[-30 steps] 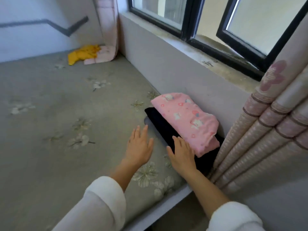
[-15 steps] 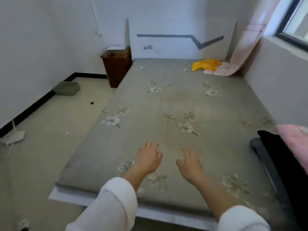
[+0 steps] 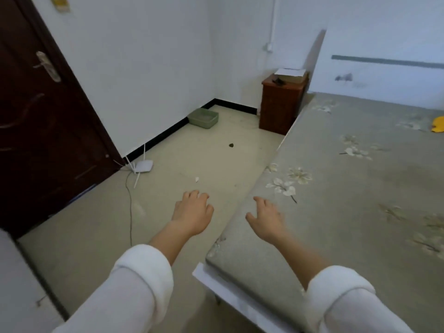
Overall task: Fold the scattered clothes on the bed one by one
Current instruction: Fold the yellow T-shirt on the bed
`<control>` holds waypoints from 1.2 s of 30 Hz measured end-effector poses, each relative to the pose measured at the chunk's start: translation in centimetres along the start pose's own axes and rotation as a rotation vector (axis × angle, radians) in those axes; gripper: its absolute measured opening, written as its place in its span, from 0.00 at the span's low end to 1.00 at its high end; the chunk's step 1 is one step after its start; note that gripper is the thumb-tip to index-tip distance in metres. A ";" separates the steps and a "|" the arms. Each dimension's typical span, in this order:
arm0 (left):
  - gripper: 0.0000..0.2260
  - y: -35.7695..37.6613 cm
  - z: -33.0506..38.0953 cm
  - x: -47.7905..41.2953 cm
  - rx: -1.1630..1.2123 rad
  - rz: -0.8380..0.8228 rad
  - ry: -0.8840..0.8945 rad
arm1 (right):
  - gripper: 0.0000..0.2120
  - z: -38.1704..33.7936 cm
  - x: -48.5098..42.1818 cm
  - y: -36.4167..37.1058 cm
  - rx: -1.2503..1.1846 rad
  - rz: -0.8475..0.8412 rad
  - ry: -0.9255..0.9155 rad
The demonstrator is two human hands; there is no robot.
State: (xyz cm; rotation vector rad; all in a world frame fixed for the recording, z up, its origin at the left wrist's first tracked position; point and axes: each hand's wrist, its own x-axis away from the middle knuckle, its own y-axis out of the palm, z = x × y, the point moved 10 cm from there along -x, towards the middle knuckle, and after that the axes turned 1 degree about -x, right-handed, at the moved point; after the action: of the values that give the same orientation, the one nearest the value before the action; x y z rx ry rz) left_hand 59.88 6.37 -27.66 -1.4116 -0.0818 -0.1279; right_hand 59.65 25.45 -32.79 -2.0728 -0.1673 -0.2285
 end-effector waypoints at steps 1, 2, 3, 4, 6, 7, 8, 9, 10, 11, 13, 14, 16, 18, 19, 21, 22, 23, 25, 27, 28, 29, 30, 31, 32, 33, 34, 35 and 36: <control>0.19 -0.5 -1.9 -1.1 -0.001 0.005 -0.013 | 0.28 -2.0 -1.5 0.7 0.004 -0.014 -0.012; 0.19 -0.9 -3.6 -2.2 0.002 0.008 -0.023 | 0.29 -3.9 -3.1 1.4 0.009 -0.025 -0.023; 0.19 -1.2 -5.1 -3.4 0.008 0.010 -0.029 | 0.29 -5.7 -4.6 1.9 0.015 -0.034 -0.035; 0.19 -1.4 -6.5 -4.8 0.012 0.005 -0.034 | 0.29 -7.5 -6.0 2.4 0.020 -0.041 -0.046; 0.20 -1.9 -8.8 -7.9 0.021 -0.006 -0.034 | 0.29 -10.6 -9.3 3.2 0.025 -0.046 -0.068; 0.20 -2.0 -9.9 -9.5 0.022 -0.008 -0.035 | 0.29 -11.9 -11.1 3.6 0.029 -0.042 -0.075; 0.20 -2.3 -11.3 -11.8 0.022 -0.006 -0.030 | 0.29 -13.5 -13.6 4.1 0.033 -0.038 -0.080; 0.20 -2.5 -11.9 -13.1 0.020 -0.007 -0.024 | 0.29 -14.3 -14.9 4.3 0.036 -0.037 -0.080; 0.20 -2.8 -12.8 -14.9 0.017 -0.005 -0.018 | 0.29 -15.3 -16.7 4.5 0.033 -0.035 -0.080; 0.20 -3.1 -13.9 -17.0 0.019 0.002 -0.013 | 0.28 -16.4 -19.1 4.9 0.026 -0.032 -0.081; 0.19 -3.8 -16.1 -21.4 0.022 0.007 -0.012 | 0.28 -18.6 -23.6 5.3 0.022 -0.037 -0.081; 0.19 -4.1 -17.1 -23.5 0.014 -0.002 -0.008 | 0.28 -19.7 -25.6 5.5 0.017 -0.038 -0.079; 0.19 -4.5 -18.8 -27.3 0.006 -0.023 -0.008 | 0.28 -21.4 -29.3 5.7 0.019 -0.041 -0.070; 0.18 -5.1 -20.1 -31.0 0.003 -0.040 -0.008 | 0.28 -22.4 -32.5 5.7 0.024 -0.046 -0.044; 0.18 -5.2 -20.4 -32.7 0.001 -0.049 -0.003 | 0.28 -22.6 -34.0 5.7 0.027 -0.053 -0.030; 0.18 -5.5 -20.6 -36.2 -0.005 -0.064 0.019 | 0.28 -22.7 -36.7 5.3 0.031 -0.061 0.001; 0.18 -5.6 -20.5 -38.0 -0.003 -0.074 0.034 | 0.28 -22.6 -38.0 5.0 0.032 -0.059 0.019; 0.19 -5.7 -20.2 -39.7 0.002 -0.083 0.049 | 0.28 -22.5 -39.2 4.5 0.031 -0.052 0.037; 0.19 -5.9 -19.5 -43.0 0.010 -0.099 0.087 | 0.28 -22.0 -41.6 3.6 0.019 -0.030 0.076; 0.19 -6.1 -18.2 -46.2 0.012 -0.111 0.141 | 0.28 -21.3 -43.9 2.7 0.010 -0.004 0.119; 0.19 -6.2 -17.6 -47.8 0.014 -0.114 0.169 | 0.28 -21.0 -45.0 2.2 0.008 0.007 0.142; 0.19 -6.3 -16.9 -49.5 0.013 -0.113 0.198 | 0.28 -20.6 -46.3 1.7 0.006 0.020 0.165; 0.19 -6.6 -16.3 -51.3 0.010 -0.109 0.228 | 0.28 -20.3 -47.5 1.1 0.003 0.033 0.191; 0.19 -6.9 -15.7 -53.2 0.007 -0.104 0.257 | 0.28 -20.0 -48.9 0.5 0.001 0.046 0.215; 0.19 -7.2 -15.1 -55.2 0.006 -0.101 0.283 | 0.28 -19.7 -50.2 0.0 -0.003 0.056 0.237; 0.19 -7.5 -14.5 -57.1 0.008 -0.098 0.309 | 0.28 -19.5 -51.6 -0.6 -0.007 0.068 0.256; 0.19 -7.9 -13.9 -59.1 0.007 -0.094 0.338 | 0.28 -19.2 -53.1 -1.3 -0.013 0.080 0.275; 0.19 -8.2 -13.2 -61.1 0.005 -0.094 0.367 | 0.28 -19.0 -54.6 -2.0 -0.022 0.091 0.297; 0.19 -8.6 -12.5 -63.1 0.001 -0.095 0.396 | 0.28 -18.7 -56.0 -2.9 -0.033 0.106 0.323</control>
State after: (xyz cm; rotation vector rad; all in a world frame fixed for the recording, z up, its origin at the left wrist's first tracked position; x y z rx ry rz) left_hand -3.99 -4.74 -29.58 -1.3585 0.1790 -0.4827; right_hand 2.83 9.24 -34.33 -2.0394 0.1433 -0.4987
